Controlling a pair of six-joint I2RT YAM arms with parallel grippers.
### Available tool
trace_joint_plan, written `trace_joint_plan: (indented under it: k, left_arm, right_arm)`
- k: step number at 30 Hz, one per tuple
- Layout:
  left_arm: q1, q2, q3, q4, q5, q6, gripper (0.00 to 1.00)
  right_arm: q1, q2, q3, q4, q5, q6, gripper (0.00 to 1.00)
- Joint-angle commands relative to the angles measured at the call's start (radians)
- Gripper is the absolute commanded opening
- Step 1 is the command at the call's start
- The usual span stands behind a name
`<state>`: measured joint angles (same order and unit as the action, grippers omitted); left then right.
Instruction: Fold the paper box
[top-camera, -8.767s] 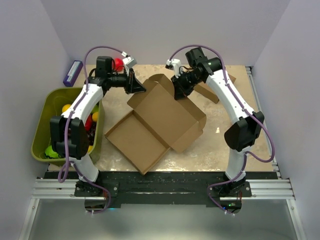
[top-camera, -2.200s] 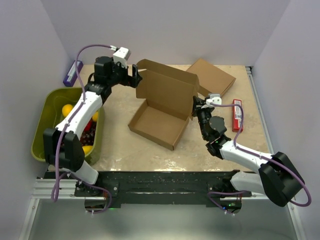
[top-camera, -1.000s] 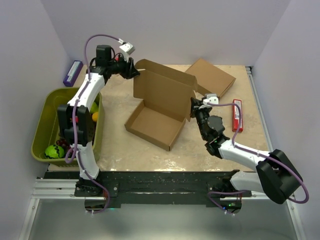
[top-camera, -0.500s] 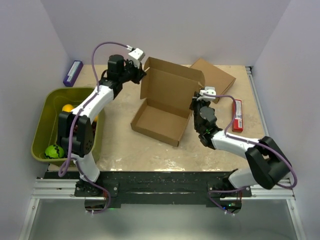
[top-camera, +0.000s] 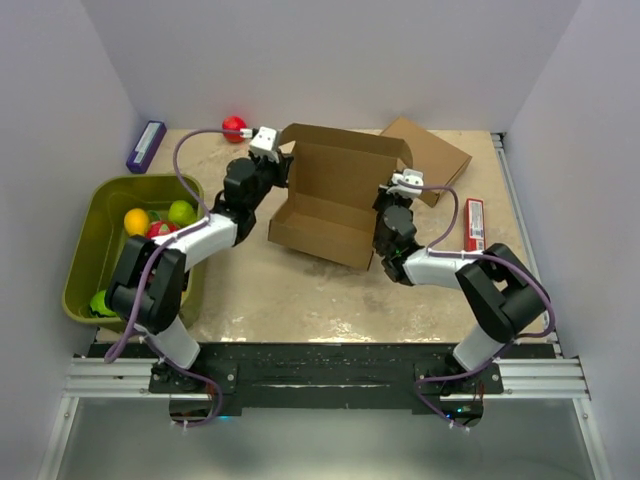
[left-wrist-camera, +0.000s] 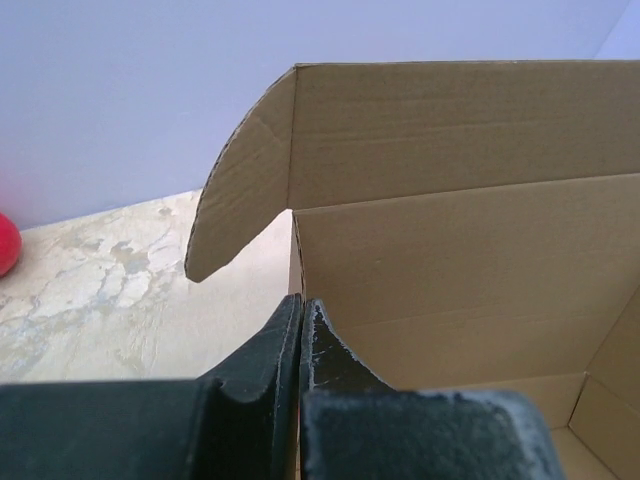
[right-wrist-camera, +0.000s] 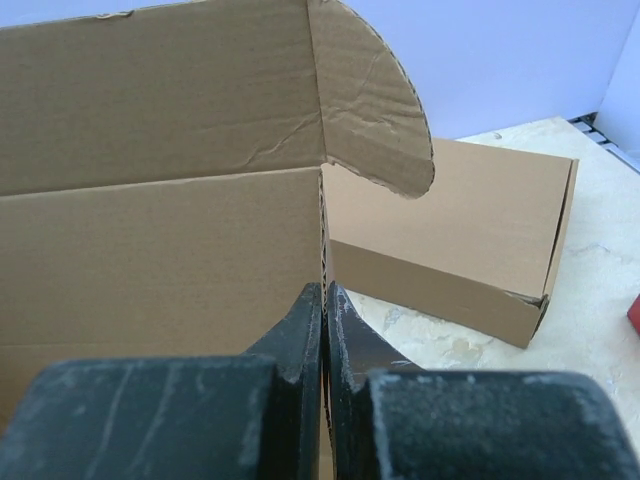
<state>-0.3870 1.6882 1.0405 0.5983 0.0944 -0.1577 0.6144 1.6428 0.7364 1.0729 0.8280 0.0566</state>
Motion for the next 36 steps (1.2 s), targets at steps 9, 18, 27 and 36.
trace_joint_plan:
  k: [9,18,27,36]
  left_arm:
    - [-0.13,-0.145,-0.295,0.117,-0.13,-0.094,0.0]
    - [-0.171,-0.191,-0.462,0.149,-0.193,-0.163,0.0]
    - [-0.202,-0.223,-0.557,0.169,-0.232,-0.195,0.0]
    - [-0.217,-0.232,-0.589,0.175,-0.242,-0.21,0.0]
  right_arm:
    - [0.094,-0.098,-0.127,0.093,0.02,0.078,0.0]
    - [0.142,-0.176,-0.189,-0.03,0.059,0.173,0.0]
    - [0.183,-0.239,-0.242,-0.16,0.068,0.308,0.0]
    - [0.209,-0.278,-0.253,-0.295,0.074,0.439,0.0]
